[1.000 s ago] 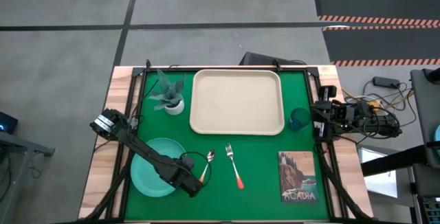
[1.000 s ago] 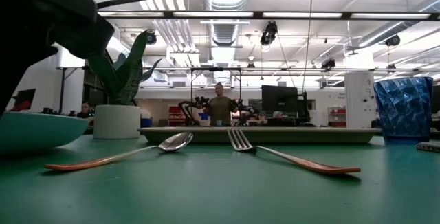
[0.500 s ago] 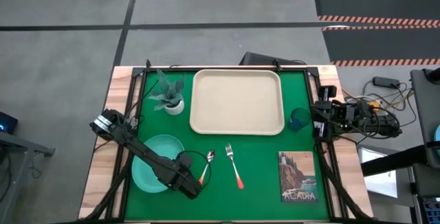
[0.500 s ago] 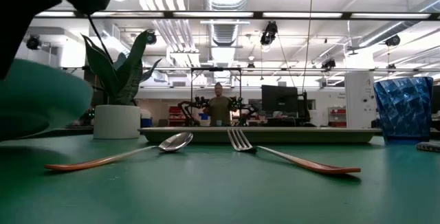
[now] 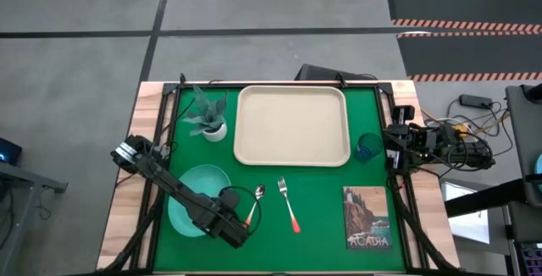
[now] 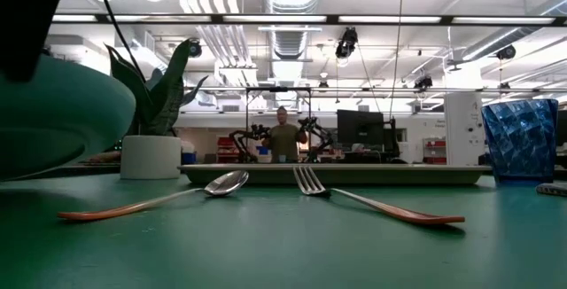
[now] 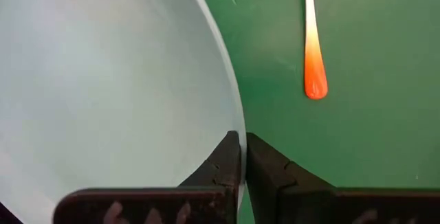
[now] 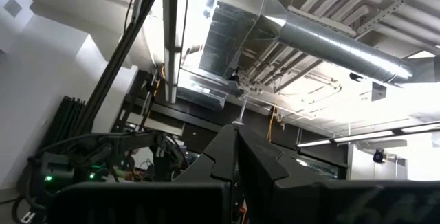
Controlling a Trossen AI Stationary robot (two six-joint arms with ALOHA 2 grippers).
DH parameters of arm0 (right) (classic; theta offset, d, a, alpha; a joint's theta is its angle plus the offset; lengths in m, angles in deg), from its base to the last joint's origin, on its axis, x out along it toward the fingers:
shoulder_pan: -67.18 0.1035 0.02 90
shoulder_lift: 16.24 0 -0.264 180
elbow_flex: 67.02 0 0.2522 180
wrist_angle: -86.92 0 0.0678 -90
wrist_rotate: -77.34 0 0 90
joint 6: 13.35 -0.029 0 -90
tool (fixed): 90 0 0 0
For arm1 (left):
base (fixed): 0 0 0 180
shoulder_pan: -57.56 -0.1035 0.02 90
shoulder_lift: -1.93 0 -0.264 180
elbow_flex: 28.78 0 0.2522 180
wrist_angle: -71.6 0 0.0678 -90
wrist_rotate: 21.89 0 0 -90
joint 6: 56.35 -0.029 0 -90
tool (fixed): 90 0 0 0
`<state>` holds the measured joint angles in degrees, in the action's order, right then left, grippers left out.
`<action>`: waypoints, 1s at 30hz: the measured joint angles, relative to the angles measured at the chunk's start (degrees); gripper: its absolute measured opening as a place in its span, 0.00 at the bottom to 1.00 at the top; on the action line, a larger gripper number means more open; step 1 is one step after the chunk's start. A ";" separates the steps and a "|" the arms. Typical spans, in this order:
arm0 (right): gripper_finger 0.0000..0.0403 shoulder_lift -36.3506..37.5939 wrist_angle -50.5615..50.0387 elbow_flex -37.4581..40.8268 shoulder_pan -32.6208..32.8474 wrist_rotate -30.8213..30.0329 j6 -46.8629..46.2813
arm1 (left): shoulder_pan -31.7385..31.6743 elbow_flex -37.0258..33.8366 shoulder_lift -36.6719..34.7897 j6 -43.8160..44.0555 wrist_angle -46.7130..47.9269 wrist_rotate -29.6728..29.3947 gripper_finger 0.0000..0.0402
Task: Pick and place plate/cup/fork/spoon on tray
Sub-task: Put the light blue plate on the light white tray
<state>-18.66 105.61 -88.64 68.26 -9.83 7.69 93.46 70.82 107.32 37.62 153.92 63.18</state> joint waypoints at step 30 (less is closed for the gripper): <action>0.02 0.00 -0.02 0.00 0.02 0.02 -0.02 | -0.71 20.13 -0.33 -18.38 3.75 -27.10 0.00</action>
<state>-18.66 105.59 -88.64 68.28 -9.81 7.67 92.74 90.95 106.99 19.24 157.67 36.07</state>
